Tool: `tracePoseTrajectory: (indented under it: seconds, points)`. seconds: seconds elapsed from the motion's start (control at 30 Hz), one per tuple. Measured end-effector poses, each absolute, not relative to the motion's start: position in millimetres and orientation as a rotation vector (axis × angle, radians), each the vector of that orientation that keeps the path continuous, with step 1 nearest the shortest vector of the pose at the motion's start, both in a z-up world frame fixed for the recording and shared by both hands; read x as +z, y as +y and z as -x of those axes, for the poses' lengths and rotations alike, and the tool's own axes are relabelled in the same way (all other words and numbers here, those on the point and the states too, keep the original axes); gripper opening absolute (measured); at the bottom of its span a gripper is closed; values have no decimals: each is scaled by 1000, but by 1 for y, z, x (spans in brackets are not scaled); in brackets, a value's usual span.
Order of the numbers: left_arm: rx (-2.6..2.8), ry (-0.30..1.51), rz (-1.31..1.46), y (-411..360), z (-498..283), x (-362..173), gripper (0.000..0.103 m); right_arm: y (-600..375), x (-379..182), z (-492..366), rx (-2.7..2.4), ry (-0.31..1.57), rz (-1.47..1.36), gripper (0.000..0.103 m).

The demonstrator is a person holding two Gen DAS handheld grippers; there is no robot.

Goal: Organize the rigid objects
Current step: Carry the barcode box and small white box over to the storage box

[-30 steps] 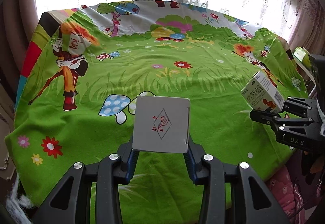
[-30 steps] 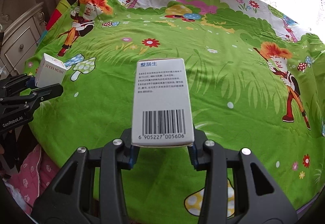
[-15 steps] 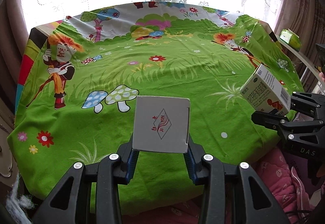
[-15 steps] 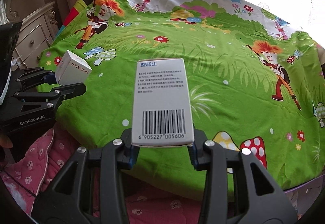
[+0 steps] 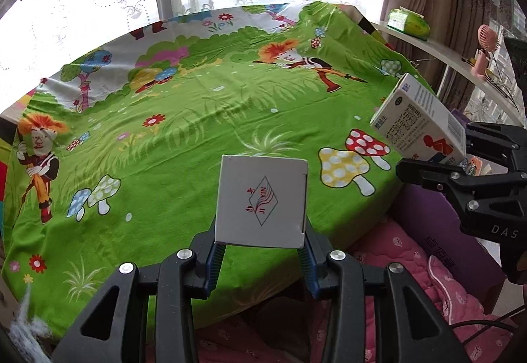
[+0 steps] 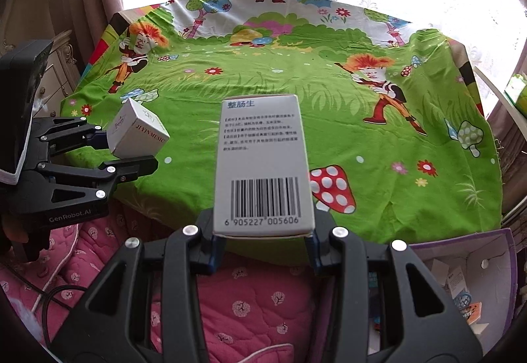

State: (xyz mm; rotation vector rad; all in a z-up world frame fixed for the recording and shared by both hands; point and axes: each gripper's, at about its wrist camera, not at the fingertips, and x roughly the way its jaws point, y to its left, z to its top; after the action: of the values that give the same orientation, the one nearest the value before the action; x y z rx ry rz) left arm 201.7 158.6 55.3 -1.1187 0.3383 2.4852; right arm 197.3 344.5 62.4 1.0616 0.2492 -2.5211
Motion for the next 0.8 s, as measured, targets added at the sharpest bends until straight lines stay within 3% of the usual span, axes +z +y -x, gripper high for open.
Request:
tracePoseTrajectory:
  seconds: [0.4,0.63,0.8]
  points:
    - [2265,460,1050,283,-225,68,41,452,73,-239,-2733,150,-1151,44]
    - [2189,460,1053,342,-238,78,41,491,87,-266,-2842,179,-1163,44]
    - [2164,354,1048,380,-245,84,41,533,93,-285,-2971,115,-1211,44]
